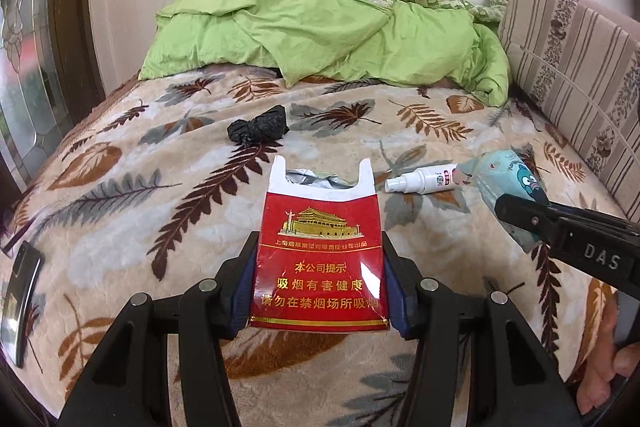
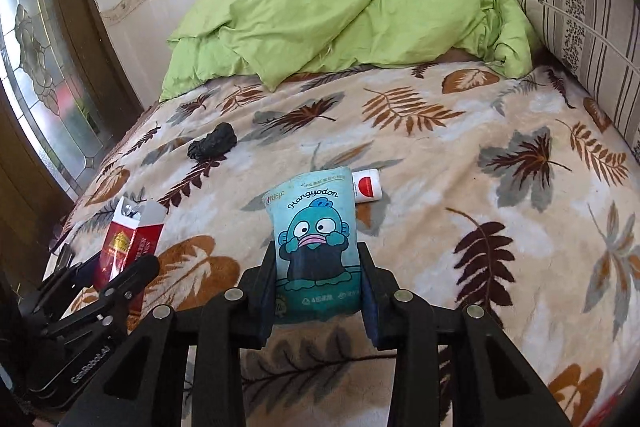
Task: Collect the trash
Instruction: 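Lift and hold the cigarette pack and tissue pack above the bed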
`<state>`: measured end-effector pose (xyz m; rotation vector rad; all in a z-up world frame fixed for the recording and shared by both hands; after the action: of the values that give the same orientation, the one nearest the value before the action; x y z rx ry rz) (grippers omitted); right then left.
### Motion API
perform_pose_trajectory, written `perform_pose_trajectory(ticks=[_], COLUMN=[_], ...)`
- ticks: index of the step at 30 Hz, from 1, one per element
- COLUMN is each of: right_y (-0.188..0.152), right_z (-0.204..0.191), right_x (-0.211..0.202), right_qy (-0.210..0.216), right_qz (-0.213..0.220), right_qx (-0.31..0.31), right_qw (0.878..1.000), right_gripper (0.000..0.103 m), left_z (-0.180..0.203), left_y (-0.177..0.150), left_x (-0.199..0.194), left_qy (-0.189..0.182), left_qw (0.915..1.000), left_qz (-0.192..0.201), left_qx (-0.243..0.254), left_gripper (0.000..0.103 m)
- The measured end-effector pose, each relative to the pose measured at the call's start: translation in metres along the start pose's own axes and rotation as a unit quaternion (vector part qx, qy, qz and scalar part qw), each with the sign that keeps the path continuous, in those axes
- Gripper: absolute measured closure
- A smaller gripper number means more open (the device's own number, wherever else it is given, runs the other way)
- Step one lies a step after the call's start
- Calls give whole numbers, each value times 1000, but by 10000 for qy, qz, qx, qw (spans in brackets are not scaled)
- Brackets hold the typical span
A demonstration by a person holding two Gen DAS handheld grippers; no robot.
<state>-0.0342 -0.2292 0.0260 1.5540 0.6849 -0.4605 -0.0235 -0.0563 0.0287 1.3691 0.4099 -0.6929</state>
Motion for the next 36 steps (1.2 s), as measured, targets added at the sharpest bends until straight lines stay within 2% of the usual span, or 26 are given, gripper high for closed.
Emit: perform_pose_trajectory(ticks=[8, 18, 36], right_y=[1, 1, 1], right_z=[3, 1, -4], right_x=[-1, 8, 12], right_qy=[59, 244, 317], right_qz=[94, 61, 29], right_qx=[69, 203, 157], right_qw=[9999, 9995, 9994], right_gripper=[66, 66, 66], left_z=[7, 0, -1], left_y=[2, 6, 6], left_x=[8, 19, 21], left_qy=[268, 456, 475], left_qw=[9988, 9982, 9981], left_qz=[244, 232, 209], left_qx=[320, 310, 326], left_gripper=[50, 50, 50])
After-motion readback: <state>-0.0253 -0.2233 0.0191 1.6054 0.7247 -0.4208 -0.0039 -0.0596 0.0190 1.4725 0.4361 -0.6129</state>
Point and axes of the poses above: each gripper's, at about its wrist camera, not at the fingertips, and x roughly the way its jaws point, z to its right, y to its top, the point moved 7 cm from there along x, roughly the way its jaws point, and after that the axes turned 13 degrees about -x, right-handed, at the moved point
